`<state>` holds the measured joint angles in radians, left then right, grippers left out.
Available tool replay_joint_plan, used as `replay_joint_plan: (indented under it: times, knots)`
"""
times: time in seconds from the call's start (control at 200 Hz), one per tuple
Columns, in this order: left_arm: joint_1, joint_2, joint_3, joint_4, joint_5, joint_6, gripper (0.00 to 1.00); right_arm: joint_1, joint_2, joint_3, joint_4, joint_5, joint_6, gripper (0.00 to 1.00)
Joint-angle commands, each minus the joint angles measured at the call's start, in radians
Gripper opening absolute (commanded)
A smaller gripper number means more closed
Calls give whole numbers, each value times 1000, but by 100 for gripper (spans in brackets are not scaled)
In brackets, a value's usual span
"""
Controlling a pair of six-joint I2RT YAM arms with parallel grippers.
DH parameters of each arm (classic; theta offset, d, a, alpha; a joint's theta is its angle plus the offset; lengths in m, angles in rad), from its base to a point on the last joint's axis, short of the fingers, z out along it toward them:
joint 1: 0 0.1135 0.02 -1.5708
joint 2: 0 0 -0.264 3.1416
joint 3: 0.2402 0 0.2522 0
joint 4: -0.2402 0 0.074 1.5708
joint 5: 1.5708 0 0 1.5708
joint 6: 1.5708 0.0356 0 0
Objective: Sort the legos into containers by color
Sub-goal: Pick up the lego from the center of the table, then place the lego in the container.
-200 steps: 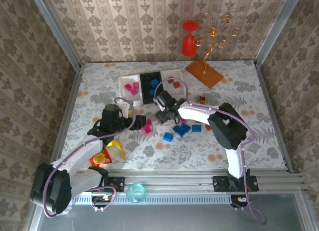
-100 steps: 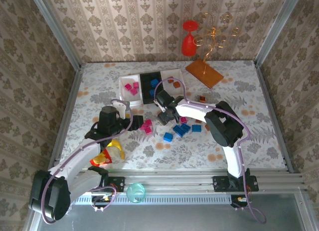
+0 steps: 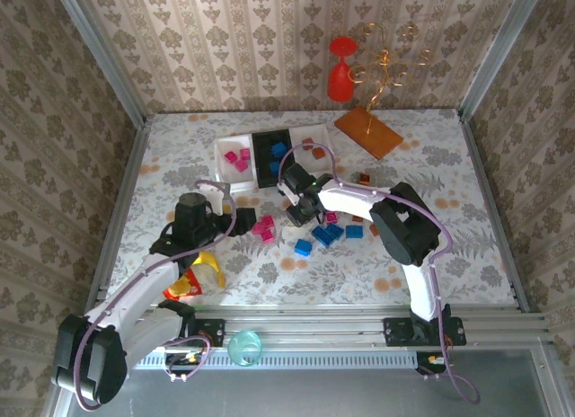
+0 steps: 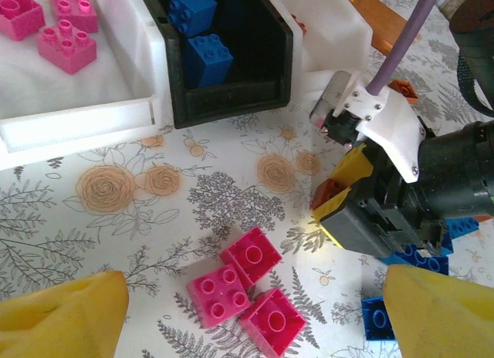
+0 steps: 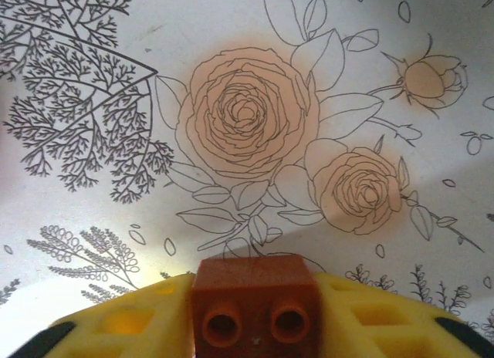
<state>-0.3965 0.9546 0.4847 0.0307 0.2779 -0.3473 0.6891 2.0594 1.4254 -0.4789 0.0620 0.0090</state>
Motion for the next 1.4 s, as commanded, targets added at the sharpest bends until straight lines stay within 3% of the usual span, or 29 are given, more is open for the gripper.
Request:
replay_joint_plan:
  times: [0.0, 0.205, 0.315, 0.41, 0.645, 0.82, 0.955, 1.085, 1.25, 1.395]
  knots:
    - [6, 10, -18, 52, 83, -18, 87, -5, -64, -16, 2, -59, 21, 38]
    - [-5, 53, -15, 180, 207, -48, 87, -86, -208, -69, 146, -179, 99, 33]
    - [-31, 87, 18, 191, 198, -51, 87, -163, -257, -83, 231, -251, 171, 32]
    - [-54, 126, 59, 190, 169, -50, 87, -216, -260, -70, 290, -225, 217, 32]
    - [-135, 216, 141, 184, 107, -45, 86, -255, -93, 129, 295, 4, 220, 32]
    - [-154, 238, 163, 180, 76, -46, 86, -257, 72, 308, 250, 87, 209, 35]
    - [-156, 228, 164, 160, 58, -45, 86, -266, 173, 435, 202, 65, 207, 40]
    - [-157, 219, 162, 123, 46, -33, 86, -270, 197, 495, 179, -33, 197, 48]
    - [-164, 222, 148, 60, 21, -30, 86, -270, 67, 385, 192, -72, 190, 58]
    - [-197, 225, 141, -8, 1, -9, 86, -254, -201, 67, 257, -76, 193, 63]
